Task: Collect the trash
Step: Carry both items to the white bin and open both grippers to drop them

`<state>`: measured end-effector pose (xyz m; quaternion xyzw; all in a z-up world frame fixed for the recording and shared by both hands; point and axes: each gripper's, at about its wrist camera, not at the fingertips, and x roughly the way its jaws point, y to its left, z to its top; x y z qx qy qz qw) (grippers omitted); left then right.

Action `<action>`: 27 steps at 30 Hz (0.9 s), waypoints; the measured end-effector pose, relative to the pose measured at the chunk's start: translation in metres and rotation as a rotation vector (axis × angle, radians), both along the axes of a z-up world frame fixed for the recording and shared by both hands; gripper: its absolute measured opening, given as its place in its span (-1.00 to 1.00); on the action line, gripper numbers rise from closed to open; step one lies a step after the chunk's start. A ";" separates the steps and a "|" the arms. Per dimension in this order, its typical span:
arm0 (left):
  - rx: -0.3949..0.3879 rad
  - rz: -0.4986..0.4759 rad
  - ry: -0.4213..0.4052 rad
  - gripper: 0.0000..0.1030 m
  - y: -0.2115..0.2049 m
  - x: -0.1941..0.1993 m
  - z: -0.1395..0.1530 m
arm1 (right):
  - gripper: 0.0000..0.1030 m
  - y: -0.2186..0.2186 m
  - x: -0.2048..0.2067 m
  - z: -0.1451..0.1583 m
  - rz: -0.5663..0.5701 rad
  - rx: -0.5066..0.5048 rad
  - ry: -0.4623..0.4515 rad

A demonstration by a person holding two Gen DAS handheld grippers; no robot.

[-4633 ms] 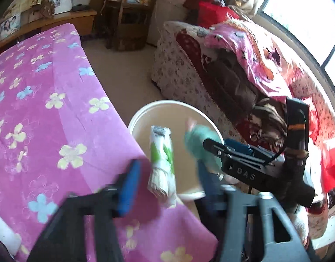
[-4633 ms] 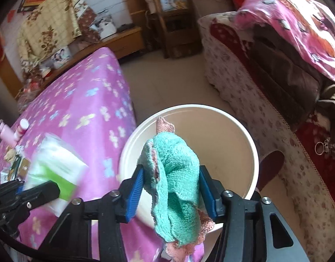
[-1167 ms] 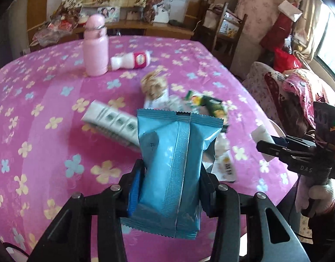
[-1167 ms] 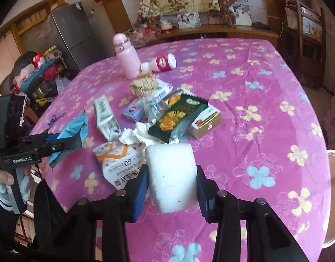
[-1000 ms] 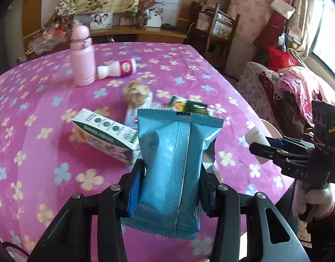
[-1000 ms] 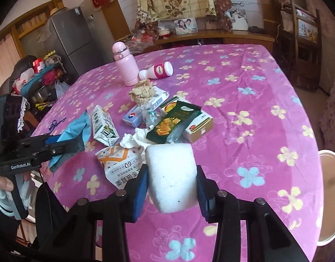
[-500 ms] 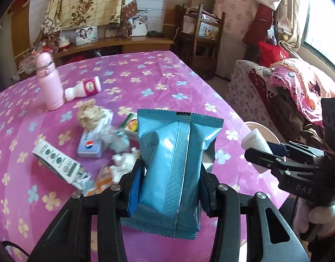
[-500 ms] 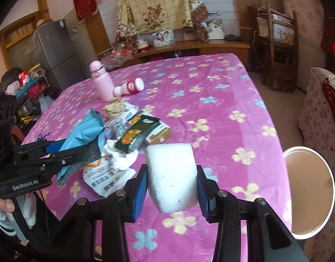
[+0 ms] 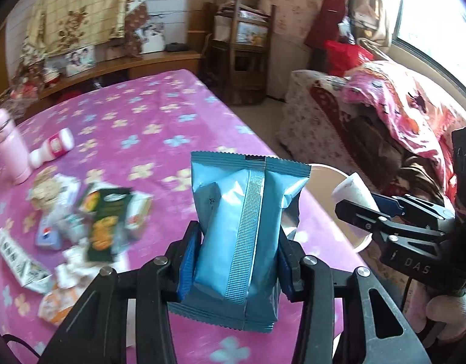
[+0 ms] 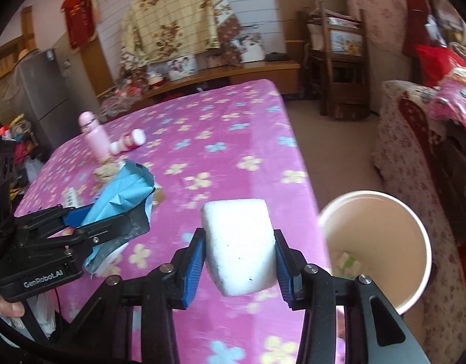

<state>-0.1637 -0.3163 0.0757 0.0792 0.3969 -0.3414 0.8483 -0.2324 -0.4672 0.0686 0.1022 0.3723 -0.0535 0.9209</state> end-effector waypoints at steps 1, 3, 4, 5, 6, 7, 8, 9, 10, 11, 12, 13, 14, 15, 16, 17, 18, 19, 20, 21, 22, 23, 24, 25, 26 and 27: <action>-0.001 -0.015 0.000 -0.08 -0.010 -0.002 0.000 | -0.11 -0.008 -0.003 -0.001 -0.019 -0.009 0.004; 0.000 -0.040 0.004 -0.08 -0.028 -0.004 -0.001 | -0.10 -0.023 -0.008 -0.003 -0.053 -0.020 0.011; -0.001 -0.053 0.008 -0.08 -0.037 -0.005 -0.002 | -0.10 -0.031 -0.011 -0.004 -0.070 -0.019 0.014; -0.002 -0.062 0.012 -0.08 -0.045 -0.006 -0.003 | -0.10 -0.039 -0.014 -0.005 -0.085 -0.018 0.017; -0.005 -0.071 0.017 -0.08 -0.053 -0.006 -0.004 | -0.10 -0.047 -0.016 -0.005 -0.099 -0.018 0.021; -0.007 -0.077 0.022 -0.08 -0.060 -0.005 -0.004 | -0.10 -0.055 -0.018 -0.007 -0.117 -0.023 0.025; -0.009 -0.087 0.028 -0.08 -0.070 -0.004 -0.005 | -0.10 -0.061 -0.020 -0.008 -0.131 -0.027 0.029; -0.007 -0.093 0.032 -0.08 -0.077 -0.003 -0.007 | -0.10 -0.068 -0.022 -0.009 -0.144 -0.032 0.034; -0.007 -0.099 0.038 -0.08 -0.085 -0.003 -0.008 | -0.10 -0.075 -0.024 -0.010 -0.157 -0.035 0.038; -0.009 -0.105 0.046 -0.08 -0.092 -0.002 -0.010 | -0.08 -0.085 -0.026 -0.011 -0.177 -0.036 0.042; -0.009 -0.109 0.054 -0.08 -0.098 -0.001 -0.012 | -0.08 -0.090 -0.027 -0.012 -0.189 -0.035 0.044; -0.008 -0.112 0.062 -0.08 -0.104 0.000 -0.014 | -0.08 -0.097 -0.029 -0.013 -0.202 -0.034 0.047; -0.007 -0.115 0.068 -0.08 -0.110 0.001 -0.016 | -0.08 -0.105 -0.030 -0.014 -0.215 -0.030 0.050; -0.006 -0.118 0.075 -0.08 -0.117 0.001 -0.018 | -0.08 -0.112 -0.031 -0.015 -0.227 -0.029 0.052; -0.006 -0.122 0.079 -0.08 -0.121 0.002 -0.019 | -0.08 -0.119 -0.032 -0.017 -0.239 -0.029 0.054; -0.006 -0.126 0.084 -0.08 -0.127 0.002 -0.020 | -0.08 -0.123 -0.031 -0.019 -0.248 -0.029 0.059; -0.005 -0.134 0.090 -0.07 -0.133 0.002 -0.022 | -0.08 -0.130 -0.032 -0.021 -0.259 -0.027 0.065; -0.002 -0.140 0.096 -0.07 -0.138 0.002 -0.024 | -0.08 -0.136 -0.033 -0.024 -0.270 -0.025 0.070; 0.003 -0.142 0.101 -0.06 -0.145 0.002 -0.026 | -0.08 -0.140 -0.032 -0.027 -0.280 -0.022 0.075; 0.004 -0.142 0.103 -0.03 -0.148 0.001 -0.028 | -0.07 -0.144 -0.032 -0.030 -0.293 -0.019 0.080; 0.003 -0.142 0.107 -0.02 -0.152 0.001 -0.030 | -0.04 -0.150 -0.032 -0.033 -0.306 -0.015 0.087; -0.004 -0.143 0.116 -0.02 -0.155 0.002 -0.032 | -0.02 -0.155 -0.032 -0.037 -0.319 -0.007 0.092; -0.015 -0.145 0.130 0.04 -0.158 0.004 -0.034 | 0.00 -0.160 -0.031 -0.040 -0.327 0.002 0.094; -0.024 -0.145 0.143 0.12 -0.160 0.005 -0.035 | 0.02 -0.165 -0.031 -0.043 -0.335 0.014 0.093; -0.031 -0.145 0.154 0.18 -0.162 0.006 -0.037 | 0.08 -0.169 -0.031 -0.045 -0.337 0.024 0.089; -0.038 -0.142 0.162 0.28 -0.162 0.007 -0.038 | 0.17 -0.174 -0.031 -0.048 -0.338 0.042 0.083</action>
